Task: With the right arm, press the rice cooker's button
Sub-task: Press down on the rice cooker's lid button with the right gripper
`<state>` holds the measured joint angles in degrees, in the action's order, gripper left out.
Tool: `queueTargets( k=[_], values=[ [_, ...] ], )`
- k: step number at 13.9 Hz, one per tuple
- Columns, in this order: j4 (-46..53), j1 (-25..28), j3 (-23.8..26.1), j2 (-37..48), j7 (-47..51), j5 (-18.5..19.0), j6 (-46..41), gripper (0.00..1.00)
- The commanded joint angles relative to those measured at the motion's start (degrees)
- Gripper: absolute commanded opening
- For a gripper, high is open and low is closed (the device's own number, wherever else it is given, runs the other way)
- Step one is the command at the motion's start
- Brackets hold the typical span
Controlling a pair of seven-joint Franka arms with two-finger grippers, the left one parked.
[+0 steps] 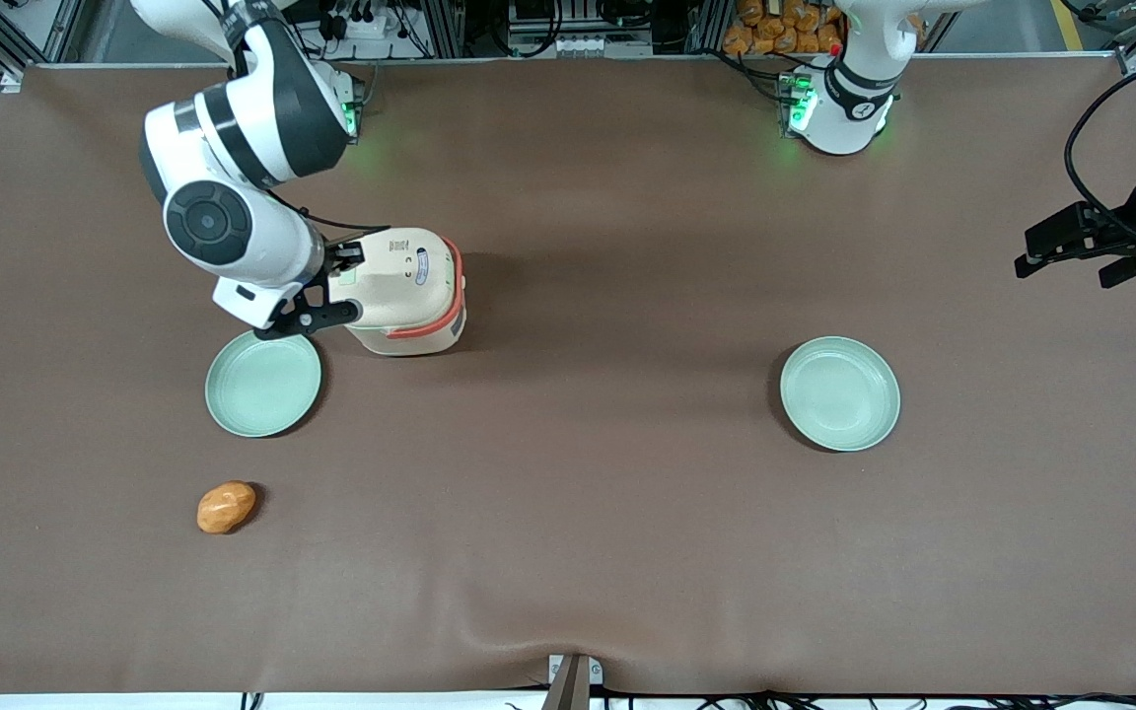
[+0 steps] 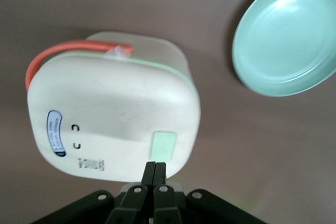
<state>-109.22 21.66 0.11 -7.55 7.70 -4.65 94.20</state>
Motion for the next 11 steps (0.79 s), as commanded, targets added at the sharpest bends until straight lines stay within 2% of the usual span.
queueTargets(
  k=[1,11],
  values=[
    [-2.6,0.1,-0.4,0.4,0.7,-1.9,1.0,0.00],
    [-4.4,-0.3,-0.5,-3.0,0.4,-1.9,2.0,0.00]
  ],
)
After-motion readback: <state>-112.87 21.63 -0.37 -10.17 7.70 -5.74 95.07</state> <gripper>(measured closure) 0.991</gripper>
